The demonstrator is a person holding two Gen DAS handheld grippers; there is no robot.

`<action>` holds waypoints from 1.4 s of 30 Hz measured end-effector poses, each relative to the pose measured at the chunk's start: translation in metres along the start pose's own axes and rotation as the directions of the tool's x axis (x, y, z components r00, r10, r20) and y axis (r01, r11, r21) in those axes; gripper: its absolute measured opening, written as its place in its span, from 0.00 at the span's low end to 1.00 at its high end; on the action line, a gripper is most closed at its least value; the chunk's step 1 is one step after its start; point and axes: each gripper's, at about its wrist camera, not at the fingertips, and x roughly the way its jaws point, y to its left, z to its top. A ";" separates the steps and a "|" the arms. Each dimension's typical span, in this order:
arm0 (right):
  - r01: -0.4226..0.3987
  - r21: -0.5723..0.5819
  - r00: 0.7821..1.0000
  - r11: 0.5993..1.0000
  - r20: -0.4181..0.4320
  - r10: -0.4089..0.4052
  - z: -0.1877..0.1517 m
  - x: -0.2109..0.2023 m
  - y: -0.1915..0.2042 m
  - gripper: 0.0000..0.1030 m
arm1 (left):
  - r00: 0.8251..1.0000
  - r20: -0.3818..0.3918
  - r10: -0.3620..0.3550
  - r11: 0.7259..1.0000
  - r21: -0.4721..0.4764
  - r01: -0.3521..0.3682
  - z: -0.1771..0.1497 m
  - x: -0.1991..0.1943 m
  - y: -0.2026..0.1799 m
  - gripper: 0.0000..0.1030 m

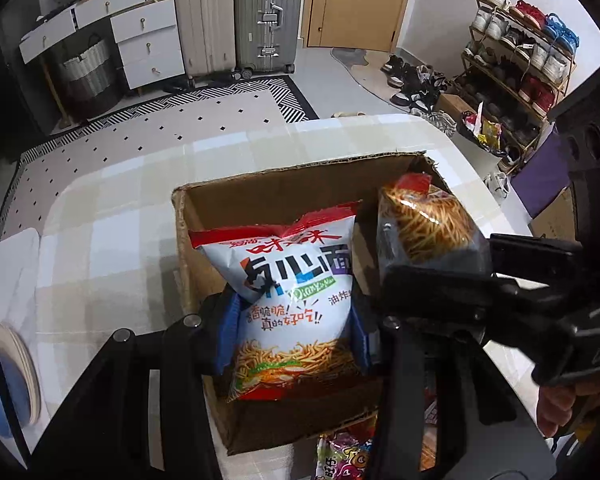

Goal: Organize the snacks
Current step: 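Carry both noodle-snack bags up and over into the cardboard box, then open both grippers to drop the noodle bags into the box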

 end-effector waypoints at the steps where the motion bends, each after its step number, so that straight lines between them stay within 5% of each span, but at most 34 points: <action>1: 0.005 -0.002 1.000 1.000 0.000 -0.005 0.000 0.000 0.000 0.48 | 1.000 -0.002 0.000 1.000 0.000 0.000 -0.001 0.003 0.001 0.42; 14: 0.102 -0.047 0.995 0.994 0.001 -0.103 -0.004 0.006 0.006 0.52 | 0.999 -0.040 0.010 1.000 -0.002 -0.010 -0.007 0.018 0.008 0.42; 23: 0.138 -0.054 0.990 0.989 0.017 -0.137 -0.009 -0.001 0.004 0.62 | 0.999 -0.033 0.038 0.999 -0.001 -0.038 -0.010 0.013 0.006 0.56; 42: 0.132 -0.083 0.987 0.988 0.108 -0.123 -0.023 -0.054 0.036 0.64 | 0.996 0.049 0.073 0.997 0.010 -0.074 -0.026 -0.065 -0.018 0.72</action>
